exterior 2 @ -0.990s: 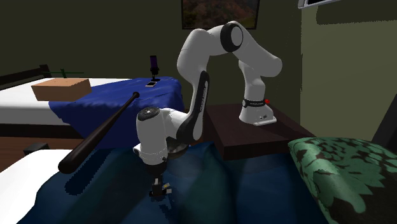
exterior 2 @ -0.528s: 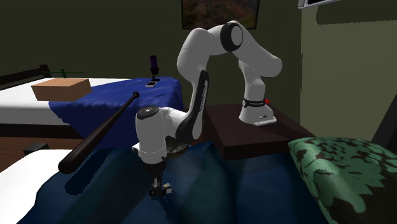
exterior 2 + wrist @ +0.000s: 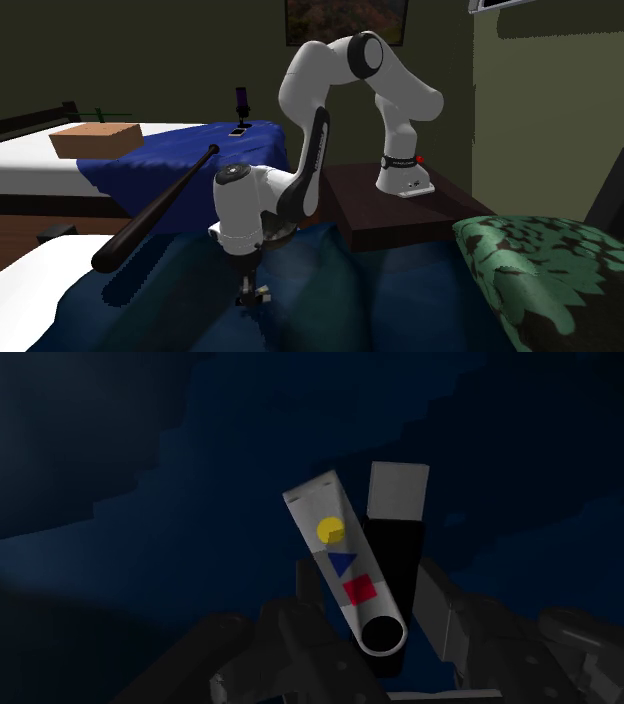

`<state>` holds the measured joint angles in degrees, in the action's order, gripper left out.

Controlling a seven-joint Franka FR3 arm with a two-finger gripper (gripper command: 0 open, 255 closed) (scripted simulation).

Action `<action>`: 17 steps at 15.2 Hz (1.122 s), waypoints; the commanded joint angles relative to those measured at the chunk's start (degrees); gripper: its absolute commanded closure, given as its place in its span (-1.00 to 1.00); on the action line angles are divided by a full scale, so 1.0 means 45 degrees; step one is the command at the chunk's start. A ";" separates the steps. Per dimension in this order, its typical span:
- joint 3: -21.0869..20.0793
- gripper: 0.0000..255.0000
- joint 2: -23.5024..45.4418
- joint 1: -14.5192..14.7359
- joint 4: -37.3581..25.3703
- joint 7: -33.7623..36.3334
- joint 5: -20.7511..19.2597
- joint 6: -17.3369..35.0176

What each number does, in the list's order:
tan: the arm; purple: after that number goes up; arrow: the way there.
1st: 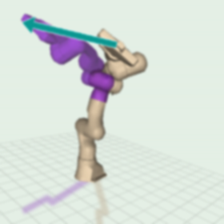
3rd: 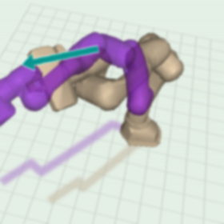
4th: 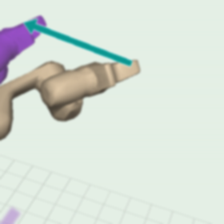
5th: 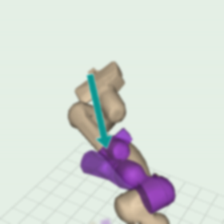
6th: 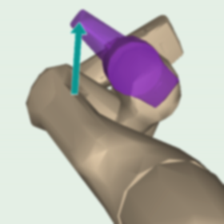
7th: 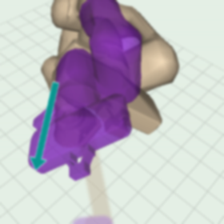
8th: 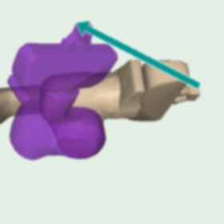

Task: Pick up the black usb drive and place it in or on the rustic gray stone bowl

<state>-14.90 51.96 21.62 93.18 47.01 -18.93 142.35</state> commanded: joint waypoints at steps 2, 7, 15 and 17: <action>-0.0108 1.00 -0.0417 -0.0092 0.0209 -0.0048 0.0081 -0.0223; -0.0294 1.00 -0.1115 -0.0235 0.0492 -0.0127 0.0236 -0.0646; -0.0592 1.00 -0.2162 -0.0455 0.0790 -0.0282 0.0521 -0.1398; -0.0664 1.00 -0.2410 -0.0507 0.0834 -0.0325 0.0598 -0.1600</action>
<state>-17.73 41.59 19.41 96.98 45.64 -16.41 135.68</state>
